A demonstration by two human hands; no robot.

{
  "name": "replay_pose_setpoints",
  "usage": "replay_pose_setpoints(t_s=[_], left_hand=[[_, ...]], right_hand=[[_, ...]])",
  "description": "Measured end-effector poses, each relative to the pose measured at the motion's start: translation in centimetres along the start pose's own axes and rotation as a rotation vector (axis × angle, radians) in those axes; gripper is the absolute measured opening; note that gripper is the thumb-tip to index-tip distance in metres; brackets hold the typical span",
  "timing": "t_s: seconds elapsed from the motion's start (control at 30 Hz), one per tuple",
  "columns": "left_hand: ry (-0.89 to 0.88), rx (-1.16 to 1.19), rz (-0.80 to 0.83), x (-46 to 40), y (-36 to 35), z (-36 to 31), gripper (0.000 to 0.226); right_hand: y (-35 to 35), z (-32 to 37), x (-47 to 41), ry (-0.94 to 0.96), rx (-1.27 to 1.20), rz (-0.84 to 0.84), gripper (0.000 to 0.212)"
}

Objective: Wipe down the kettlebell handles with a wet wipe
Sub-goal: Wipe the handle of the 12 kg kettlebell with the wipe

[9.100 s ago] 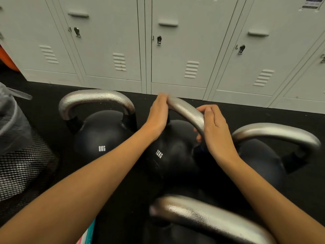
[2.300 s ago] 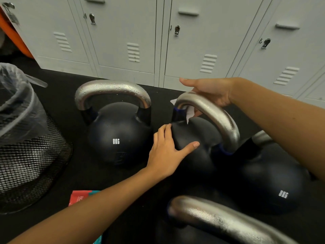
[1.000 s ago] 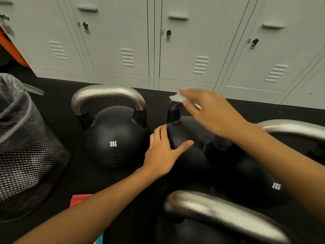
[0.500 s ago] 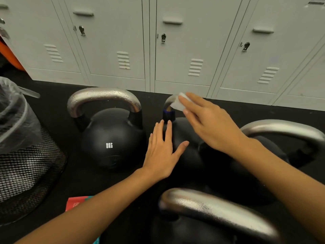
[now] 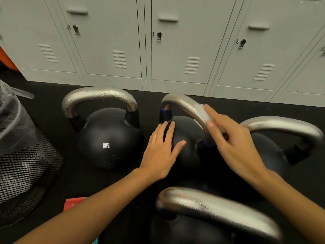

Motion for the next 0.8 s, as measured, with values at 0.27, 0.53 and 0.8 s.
replay_pose_setpoints(t_s=[0.27, 0.53, 0.8], left_hand=[[-0.010, 0.014, -0.004, 0.0, 0.0, -0.1, 0.069], [-0.008, 0.024, 0.011, 0.0, 0.1, 0.0, 0.070], [-0.016, 0.017, 0.003, 0.0, 0.1, 0.1, 0.069]], right_hand=[[-0.5, 3.2, -3.3, 0.113, 0.348, 0.014, 0.033], [-2.1, 4.6, -8.3, 0.057, 0.422, 0.161, 0.031], [-1.5, 1.4, -1.1, 0.243, 0.409, -0.017, 0.032]])
Point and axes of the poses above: each hand's wrist, its own x-axis away from the middle knuckle, its own y-axis out of the back of the hand, z = x × y, the point moved 9 cm from there along -x, towards the middle knuckle, and after that the axes turned 15 degrees about z, right-handed, at the moved point
